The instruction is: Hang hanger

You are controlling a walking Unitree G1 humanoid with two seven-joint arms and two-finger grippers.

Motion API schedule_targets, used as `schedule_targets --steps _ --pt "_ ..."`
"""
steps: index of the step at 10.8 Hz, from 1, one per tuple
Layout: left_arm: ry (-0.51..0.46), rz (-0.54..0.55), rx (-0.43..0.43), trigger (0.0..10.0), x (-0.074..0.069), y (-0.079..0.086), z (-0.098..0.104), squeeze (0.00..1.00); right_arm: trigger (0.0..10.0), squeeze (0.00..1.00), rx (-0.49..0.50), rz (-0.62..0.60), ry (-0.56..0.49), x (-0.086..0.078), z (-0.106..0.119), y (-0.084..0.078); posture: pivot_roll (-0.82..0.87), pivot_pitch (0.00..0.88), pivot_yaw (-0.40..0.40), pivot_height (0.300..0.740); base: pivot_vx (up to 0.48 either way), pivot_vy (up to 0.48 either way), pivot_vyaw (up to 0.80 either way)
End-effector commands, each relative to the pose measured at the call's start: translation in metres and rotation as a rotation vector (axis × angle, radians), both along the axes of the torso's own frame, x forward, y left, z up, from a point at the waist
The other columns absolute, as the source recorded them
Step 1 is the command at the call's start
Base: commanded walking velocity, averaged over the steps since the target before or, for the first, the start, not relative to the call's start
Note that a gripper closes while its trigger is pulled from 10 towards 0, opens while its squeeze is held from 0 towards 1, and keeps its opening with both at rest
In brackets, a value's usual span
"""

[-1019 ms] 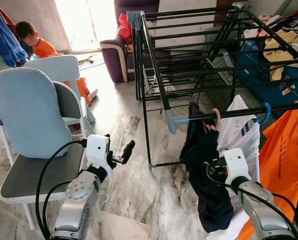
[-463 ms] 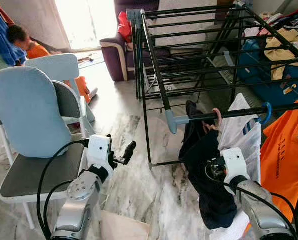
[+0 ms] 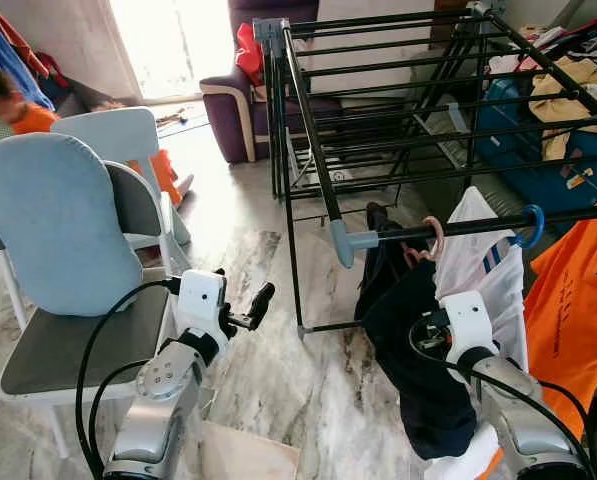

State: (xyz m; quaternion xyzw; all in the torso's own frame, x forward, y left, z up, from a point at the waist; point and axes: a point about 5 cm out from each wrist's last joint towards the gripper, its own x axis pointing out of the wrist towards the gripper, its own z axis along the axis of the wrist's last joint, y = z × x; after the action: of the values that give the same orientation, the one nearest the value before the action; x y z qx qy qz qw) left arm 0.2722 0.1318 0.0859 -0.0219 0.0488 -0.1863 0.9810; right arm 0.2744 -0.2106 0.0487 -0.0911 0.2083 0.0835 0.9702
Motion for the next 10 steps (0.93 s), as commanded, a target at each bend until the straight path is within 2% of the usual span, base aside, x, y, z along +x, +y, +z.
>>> schedule_targets --steps 1,4,5,6,7,8,10 --pt "-0.004 0.008 0.023 10.0 0.003 0.003 0.001 0.00 0.0 0.00 0.013 -0.007 -0.014 0.003 0.001 0.002 -0.15 0.000 0.051 0.740 0.000 0.000 0.00" --pt "0.005 0.071 0.052 10.0 0.005 0.004 -0.004 0.00 0.0 0.00 0.040 -0.002 -0.085 0.007 0.012 0.006 -0.15 0.000 0.052 0.740 0.000 0.000 0.00" --pt "0.003 0.070 0.050 10.0 0.005 0.004 -0.004 0.00 0.0 0.00 0.042 0.002 -0.134 0.009 0.019 0.009 -0.16 0.000 0.057 0.740 0.000 0.000 0.00" --pt "0.001 0.070 0.050 10.0 0.005 0.003 -0.004 0.00 0.0 0.00 0.055 -0.021 -0.253 0.010 0.035 0.010 -0.16 0.000 0.058 0.740 0.000 0.000 0.00" --pt "0.000 0.072 0.051 10.0 0.005 0.002 -0.004 0.00 0.0 0.00 0.073 -0.022 -0.271 0.008 0.038 0.011 -0.16 0.000 0.059 0.740 0.000 0.000 0.00" --pt "-0.004 0.080 0.052 10.0 0.006 0.002 -0.004 0.00 0.0 0.00 0.072 -0.067 -0.332 -0.001 0.042 0.007 -0.16 0.000 0.058 0.740 0.000 0.000 0.00" --pt "-0.003 0.077 0.049 10.0 0.005 0.002 -0.004 0.00 0.0 0.00 0.064 -0.056 -0.322 -0.013 0.034 0.011 -0.17 0.000 0.059 0.740 0.000 0.000 0.00"
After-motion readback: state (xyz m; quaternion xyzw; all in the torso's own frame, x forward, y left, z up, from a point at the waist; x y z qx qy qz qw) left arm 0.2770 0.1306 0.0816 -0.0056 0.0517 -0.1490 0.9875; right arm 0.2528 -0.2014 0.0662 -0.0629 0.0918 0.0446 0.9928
